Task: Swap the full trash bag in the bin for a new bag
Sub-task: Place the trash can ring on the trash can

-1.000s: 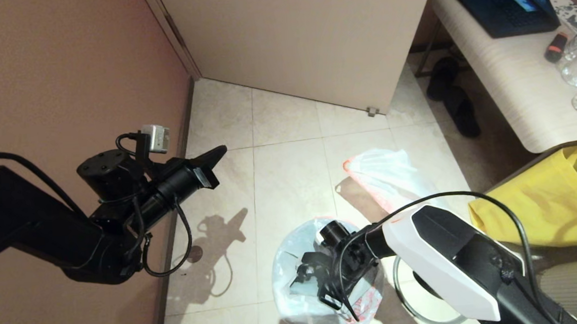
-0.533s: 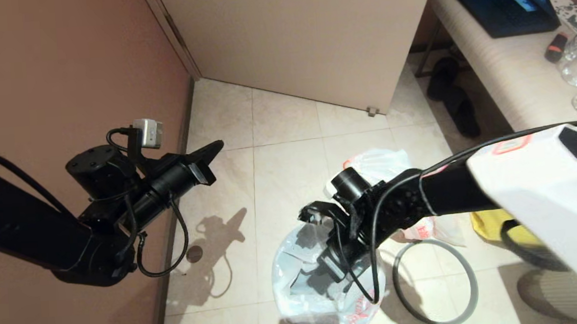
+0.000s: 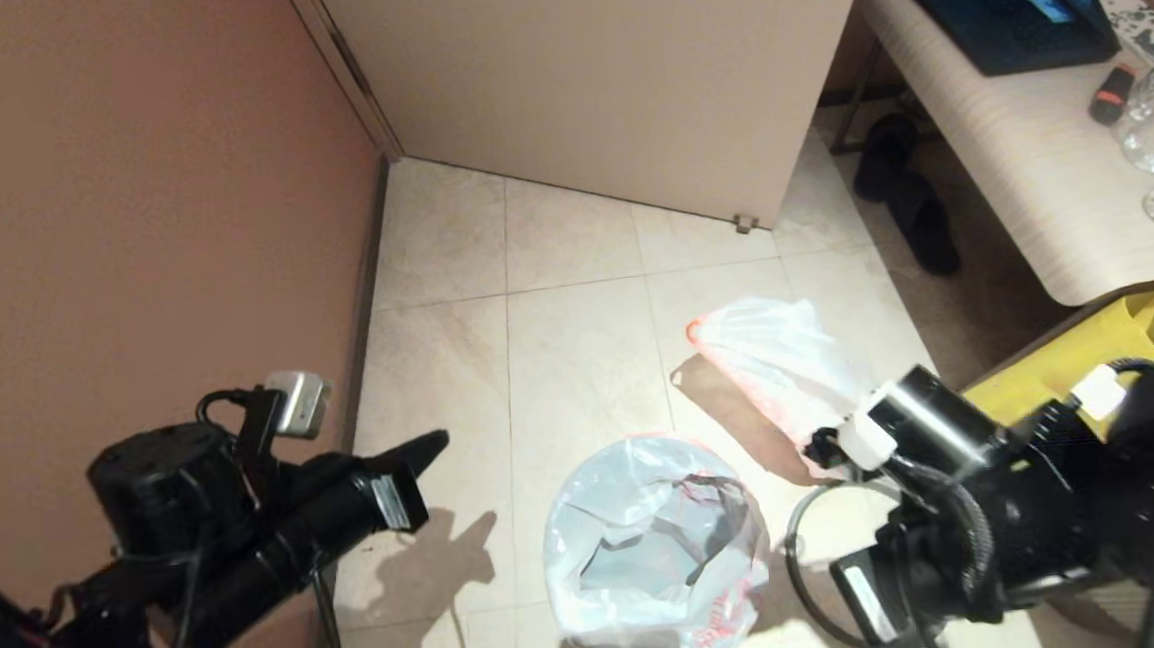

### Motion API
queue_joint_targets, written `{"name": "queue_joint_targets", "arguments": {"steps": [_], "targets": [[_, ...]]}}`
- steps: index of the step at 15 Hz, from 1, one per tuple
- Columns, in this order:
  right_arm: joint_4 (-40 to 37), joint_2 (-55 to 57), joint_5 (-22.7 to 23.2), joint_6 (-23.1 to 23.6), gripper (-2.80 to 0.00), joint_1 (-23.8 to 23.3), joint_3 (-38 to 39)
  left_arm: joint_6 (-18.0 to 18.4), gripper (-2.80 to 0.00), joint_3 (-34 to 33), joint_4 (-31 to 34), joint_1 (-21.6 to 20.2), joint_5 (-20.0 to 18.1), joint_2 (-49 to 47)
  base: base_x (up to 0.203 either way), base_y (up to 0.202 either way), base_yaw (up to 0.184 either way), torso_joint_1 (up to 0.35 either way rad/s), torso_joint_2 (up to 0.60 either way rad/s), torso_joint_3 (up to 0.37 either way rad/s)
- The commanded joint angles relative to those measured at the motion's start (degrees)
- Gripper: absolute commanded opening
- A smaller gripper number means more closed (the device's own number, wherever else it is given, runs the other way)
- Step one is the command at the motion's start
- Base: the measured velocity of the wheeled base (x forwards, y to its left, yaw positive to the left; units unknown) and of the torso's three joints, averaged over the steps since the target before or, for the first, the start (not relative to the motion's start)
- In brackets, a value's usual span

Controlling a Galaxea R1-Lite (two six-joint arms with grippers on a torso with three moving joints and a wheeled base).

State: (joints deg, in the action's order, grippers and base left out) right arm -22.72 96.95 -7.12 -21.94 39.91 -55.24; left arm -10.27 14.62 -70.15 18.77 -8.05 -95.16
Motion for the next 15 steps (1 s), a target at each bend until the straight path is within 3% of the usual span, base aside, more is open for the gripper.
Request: {"name": "queue_joint_targets", "arguments": {"steps": [1, 3, 5, 8, 10, 12, 15], "targets": [[0.3, -4.5, -3.9, -4.2, -2.8, 0.0, 7.4, -1.9, -2.8, -8.4, 6.2, 5.8, 1.5, 9.5, 0.0, 0.0, 0.0, 0.0, 0.0, 0.0], [0.1, 1.0, -4.5, -6.0, -2.8, -0.2, 7.7, -5.2, -2.8, -9.2, 7.6, 6.0, 2.4, 6.4, 0.0, 0.0, 0.0, 0.0, 0.0, 0.0], [-0.1, 7.1, -4.6, -5.3, -2.8, -0.3, 7.3, -7.0, -2.8, -8.2, 5.2, 5.3, 2.9, -3.7, 0.0, 0.0, 0.0, 0.0, 0.0, 0.0], [0.1, 16.7, -4.6, 0.6, -2.8, -0.3, 5.0, -7.2, -2.8, -5.7, -7.7, 1.6, 3.5, -23.8, 0.0, 0.0, 0.0, 0.0, 0.0, 0.0], [-0.1, 21.6, -4.6, 3.7, -2.8, -0.1, -0.3, -4.9, -2.8, -2.8, -15.0, -2.6, 3.7, -33.5, 0.0, 0.0, 0.0, 0.0, 0.0, 0.0], [0.2, 23.5, -3.4, 10.2, -2.8, 0.5, -4.9, -5.2, -2.8, 0.1, -18.9, -7.2, 1.1, -35.8, 0.0, 0.0, 0.0, 0.0, 0.0, 0.0], [0.4, 25.8, -0.6, 11.1, -2.8, 1.4, -9.9, -7.0, -2.8, 2.6, -19.8, -7.4, -0.2, -35.6, 0.0, 0.0, 0.0, 0.0, 0.0, 0.0]]}}
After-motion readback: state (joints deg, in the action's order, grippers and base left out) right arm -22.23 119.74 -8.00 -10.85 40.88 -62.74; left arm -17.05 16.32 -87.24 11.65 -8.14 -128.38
